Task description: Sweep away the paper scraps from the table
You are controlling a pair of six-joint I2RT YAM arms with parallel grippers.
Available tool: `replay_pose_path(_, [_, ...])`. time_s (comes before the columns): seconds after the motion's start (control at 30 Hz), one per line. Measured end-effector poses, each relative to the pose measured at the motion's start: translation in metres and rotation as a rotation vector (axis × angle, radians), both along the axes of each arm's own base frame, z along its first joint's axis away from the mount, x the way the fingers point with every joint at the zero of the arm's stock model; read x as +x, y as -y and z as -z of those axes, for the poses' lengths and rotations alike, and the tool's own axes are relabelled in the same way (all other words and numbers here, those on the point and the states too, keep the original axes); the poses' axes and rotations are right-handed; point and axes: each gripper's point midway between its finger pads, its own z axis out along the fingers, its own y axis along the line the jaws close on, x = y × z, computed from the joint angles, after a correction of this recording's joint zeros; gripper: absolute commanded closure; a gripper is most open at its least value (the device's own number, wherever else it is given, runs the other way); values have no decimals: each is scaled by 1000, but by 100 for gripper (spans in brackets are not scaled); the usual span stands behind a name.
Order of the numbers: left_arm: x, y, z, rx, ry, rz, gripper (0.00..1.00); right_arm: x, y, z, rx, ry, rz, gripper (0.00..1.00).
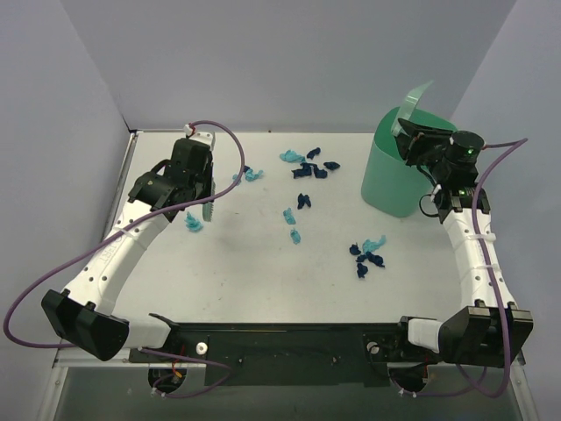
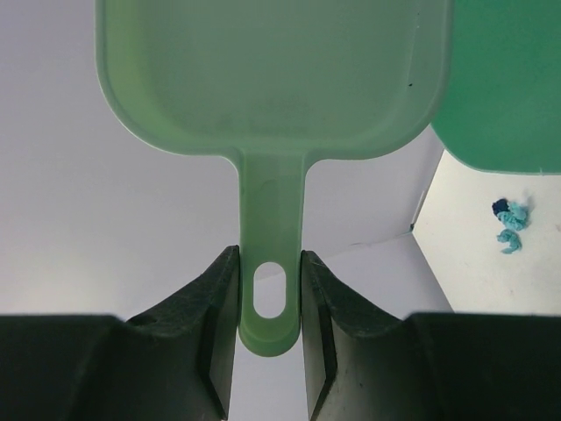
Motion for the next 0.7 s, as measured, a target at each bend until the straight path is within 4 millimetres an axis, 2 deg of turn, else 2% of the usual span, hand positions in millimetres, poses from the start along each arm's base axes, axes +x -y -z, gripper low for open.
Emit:
replay_pose_path(0.27, [0,2,0,-18,1,-12,100,-3,-1,-3,32,9,7,100])
replay_pose_path(0.43, [-2,13,-3,-77,21,-27,100,-10,-4,1,-24,-12,-12,100])
replay_pose_path(0.53, [-8,26,-8,-177,45,-29,100,-17,-6,0,-110,-38,-40,100])
replay_pose_path(0.7, [-15,66,-20,-428,98,-6,100,-34,-13,-22,-292,-7,-105,100])
